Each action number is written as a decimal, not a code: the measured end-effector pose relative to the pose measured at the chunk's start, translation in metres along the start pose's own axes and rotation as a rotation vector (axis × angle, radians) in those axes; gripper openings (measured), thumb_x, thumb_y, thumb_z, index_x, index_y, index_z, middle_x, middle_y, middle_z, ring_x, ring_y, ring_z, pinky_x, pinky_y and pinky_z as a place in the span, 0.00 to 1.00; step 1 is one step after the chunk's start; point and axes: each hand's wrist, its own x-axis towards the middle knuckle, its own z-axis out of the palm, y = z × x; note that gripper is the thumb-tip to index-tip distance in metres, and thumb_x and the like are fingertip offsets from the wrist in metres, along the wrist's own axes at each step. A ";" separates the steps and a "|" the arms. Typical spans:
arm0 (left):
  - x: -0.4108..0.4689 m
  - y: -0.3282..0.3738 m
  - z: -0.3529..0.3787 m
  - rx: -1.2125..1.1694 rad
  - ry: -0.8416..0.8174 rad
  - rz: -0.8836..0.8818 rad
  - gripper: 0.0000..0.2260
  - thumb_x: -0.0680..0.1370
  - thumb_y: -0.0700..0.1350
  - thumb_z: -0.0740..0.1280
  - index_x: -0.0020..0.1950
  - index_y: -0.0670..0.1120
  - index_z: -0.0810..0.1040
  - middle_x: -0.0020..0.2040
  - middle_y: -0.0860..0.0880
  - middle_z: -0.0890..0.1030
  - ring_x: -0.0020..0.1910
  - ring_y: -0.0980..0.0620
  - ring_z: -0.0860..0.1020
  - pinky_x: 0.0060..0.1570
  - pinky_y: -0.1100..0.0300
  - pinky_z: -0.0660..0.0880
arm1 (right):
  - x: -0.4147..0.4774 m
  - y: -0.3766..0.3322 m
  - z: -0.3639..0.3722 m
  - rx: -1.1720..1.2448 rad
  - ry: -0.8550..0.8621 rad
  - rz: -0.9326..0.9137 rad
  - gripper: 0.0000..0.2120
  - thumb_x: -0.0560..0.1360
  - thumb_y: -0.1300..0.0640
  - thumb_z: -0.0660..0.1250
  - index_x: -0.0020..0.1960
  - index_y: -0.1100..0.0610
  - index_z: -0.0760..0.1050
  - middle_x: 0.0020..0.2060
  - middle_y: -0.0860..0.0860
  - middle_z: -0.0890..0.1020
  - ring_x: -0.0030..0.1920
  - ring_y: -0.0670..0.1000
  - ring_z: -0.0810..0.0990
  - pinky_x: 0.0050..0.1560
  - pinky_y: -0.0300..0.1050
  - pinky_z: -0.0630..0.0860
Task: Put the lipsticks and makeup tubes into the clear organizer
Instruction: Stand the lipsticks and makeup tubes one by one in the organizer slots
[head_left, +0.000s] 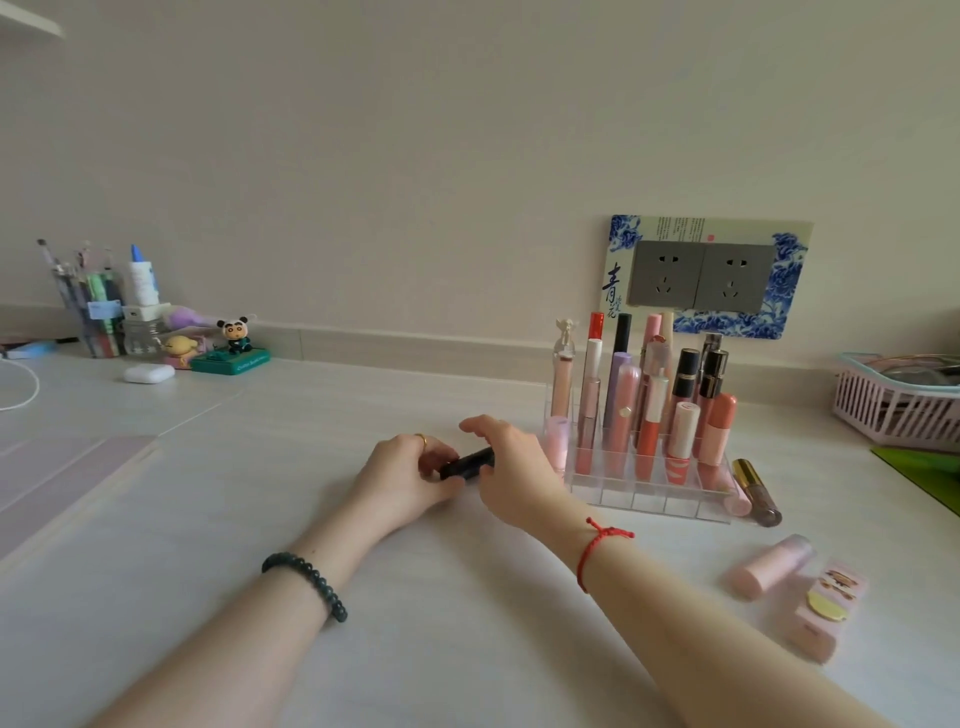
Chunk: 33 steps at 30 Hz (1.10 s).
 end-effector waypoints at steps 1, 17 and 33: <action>0.001 -0.001 -0.001 -0.016 0.009 0.005 0.10 0.69 0.44 0.70 0.50 0.50 0.80 0.42 0.54 0.80 0.44 0.56 0.77 0.39 0.74 0.68 | 0.001 0.001 0.003 -0.017 -0.004 -0.006 0.27 0.72 0.71 0.56 0.69 0.55 0.64 0.65 0.56 0.71 0.66 0.55 0.69 0.61 0.43 0.67; -0.002 0.023 -0.017 -0.632 0.235 0.024 0.08 0.68 0.42 0.74 0.42 0.53 0.80 0.40 0.54 0.83 0.38 0.60 0.82 0.44 0.67 0.75 | -0.007 -0.003 -0.005 0.290 0.206 -0.085 0.14 0.73 0.58 0.66 0.58 0.51 0.73 0.43 0.50 0.83 0.42 0.46 0.81 0.44 0.24 0.69; -0.013 0.090 0.042 -0.699 0.089 0.295 0.10 0.77 0.38 0.62 0.50 0.52 0.78 0.39 0.45 0.84 0.43 0.50 0.81 0.42 0.71 0.75 | -0.045 0.046 -0.078 0.431 0.455 -0.153 0.20 0.71 0.66 0.68 0.57 0.48 0.69 0.43 0.50 0.82 0.42 0.43 0.82 0.42 0.32 0.78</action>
